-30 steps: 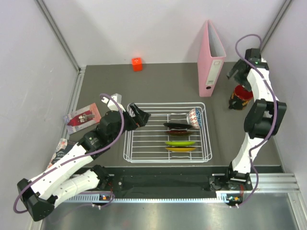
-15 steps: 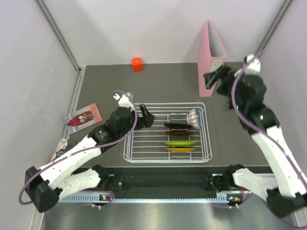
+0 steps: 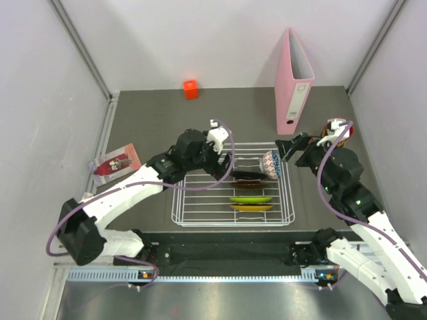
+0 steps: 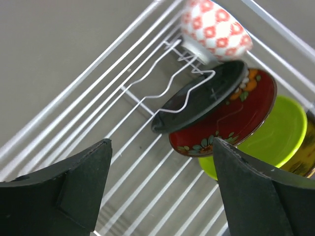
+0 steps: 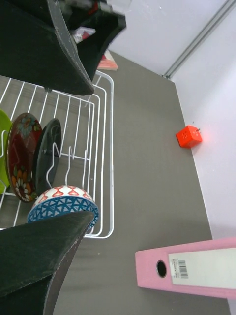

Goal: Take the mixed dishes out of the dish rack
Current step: Pick up the plate from the dish rack.

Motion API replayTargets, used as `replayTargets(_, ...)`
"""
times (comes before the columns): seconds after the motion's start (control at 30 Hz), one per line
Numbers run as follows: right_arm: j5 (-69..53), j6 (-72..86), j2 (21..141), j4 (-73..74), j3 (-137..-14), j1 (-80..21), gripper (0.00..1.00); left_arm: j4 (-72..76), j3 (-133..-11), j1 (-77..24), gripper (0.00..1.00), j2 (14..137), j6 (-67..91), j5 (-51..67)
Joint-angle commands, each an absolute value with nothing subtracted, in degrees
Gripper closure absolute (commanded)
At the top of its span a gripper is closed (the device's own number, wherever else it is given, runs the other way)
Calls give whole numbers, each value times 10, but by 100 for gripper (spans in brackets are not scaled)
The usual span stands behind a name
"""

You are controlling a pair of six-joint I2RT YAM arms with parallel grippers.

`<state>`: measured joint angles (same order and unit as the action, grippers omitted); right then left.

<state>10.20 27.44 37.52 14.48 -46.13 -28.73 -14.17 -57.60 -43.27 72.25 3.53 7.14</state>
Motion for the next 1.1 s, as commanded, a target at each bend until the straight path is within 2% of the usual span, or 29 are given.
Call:
replayTargets(0.0,76,258,380,93,-461,-294,0,-146,-618,-432,17,791,-157,191)
replayTargets(0.2,59,262,376,73,-442,-294,0,-52,-575,-433,21,800,-201,240)
replayTargets(0.37,62,265,372,70,-433,-294,0,-43,-587,-433,23,836,-228,248)
replayTargets(0.6,63,277,375,69,-418,-294,0,-27,-599,-432,33,896,-257,284)
replayTargets(0.83,63,274,386,68,-412,-294,0,-4,-601,-432,46,926,-267,318)
replayTargets(0.87,63,272,387,68,-412,-294,0,-4,-603,-433,53,927,-269,320)
replayTargets(1.07,60,274,392,62,-407,-294,0,-18,-610,-432,73,911,-281,323)
